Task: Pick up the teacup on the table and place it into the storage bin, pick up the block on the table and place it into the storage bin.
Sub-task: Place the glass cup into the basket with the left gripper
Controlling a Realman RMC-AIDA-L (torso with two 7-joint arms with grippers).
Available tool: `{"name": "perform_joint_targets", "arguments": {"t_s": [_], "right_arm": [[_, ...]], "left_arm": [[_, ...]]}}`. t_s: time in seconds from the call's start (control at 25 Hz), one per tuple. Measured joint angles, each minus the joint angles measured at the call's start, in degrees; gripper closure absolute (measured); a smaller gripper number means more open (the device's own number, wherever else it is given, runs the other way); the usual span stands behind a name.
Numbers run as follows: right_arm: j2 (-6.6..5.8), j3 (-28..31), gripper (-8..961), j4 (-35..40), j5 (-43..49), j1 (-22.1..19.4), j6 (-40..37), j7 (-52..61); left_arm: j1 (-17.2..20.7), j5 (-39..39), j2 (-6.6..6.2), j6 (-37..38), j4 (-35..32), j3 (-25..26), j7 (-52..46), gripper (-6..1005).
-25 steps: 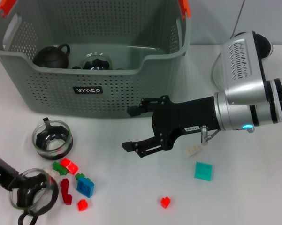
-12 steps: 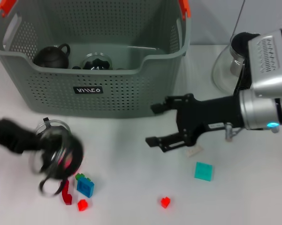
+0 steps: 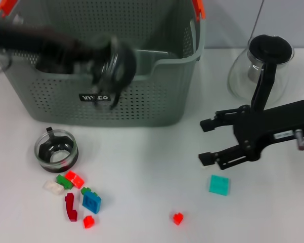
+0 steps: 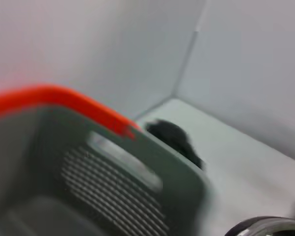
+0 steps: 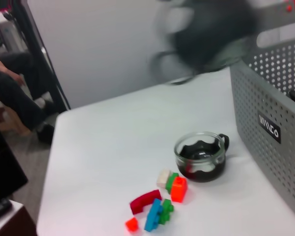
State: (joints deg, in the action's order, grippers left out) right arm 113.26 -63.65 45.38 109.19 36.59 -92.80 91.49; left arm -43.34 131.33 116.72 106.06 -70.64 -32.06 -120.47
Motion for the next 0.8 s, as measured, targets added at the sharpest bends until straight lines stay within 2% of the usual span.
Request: {"name": "perform_joint_targets", "arguments": {"t_s": [0.12,0.32,0.4,0.56,0.8], "right_arm": [[-0.57,2.00,36,-0.15,0.09,-0.43,-2.71,-0.16],[-0.79,3.07,37,-0.25,0.15,-1.40,-3.67,0.02],[-0.80,3.26,37,-0.42,0.15,-1.66,-3.69,0.08],[-0.81,3.74,37,-0.50,0.15,-1.91,-3.62,0.11],[-0.71,3.88,38,-0.54,0.15,-1.61,-3.26,0.14]], "left_arm": [[-3.96,0.63,-2.22,-10.12,3.97,-5.08,-2.38,958],[-11.05,4.65,-6.62,-25.97,15.62,-13.69,-6.68,958],[-13.66,8.23,-7.34,-31.44,19.88,-14.49,-7.80,958],[-16.61,14.58,-7.07,-39.92,25.10,-14.75,-8.83,958],[-17.68,21.07,-4.91,-49.81,29.72,-16.73,-9.89,959]]}}
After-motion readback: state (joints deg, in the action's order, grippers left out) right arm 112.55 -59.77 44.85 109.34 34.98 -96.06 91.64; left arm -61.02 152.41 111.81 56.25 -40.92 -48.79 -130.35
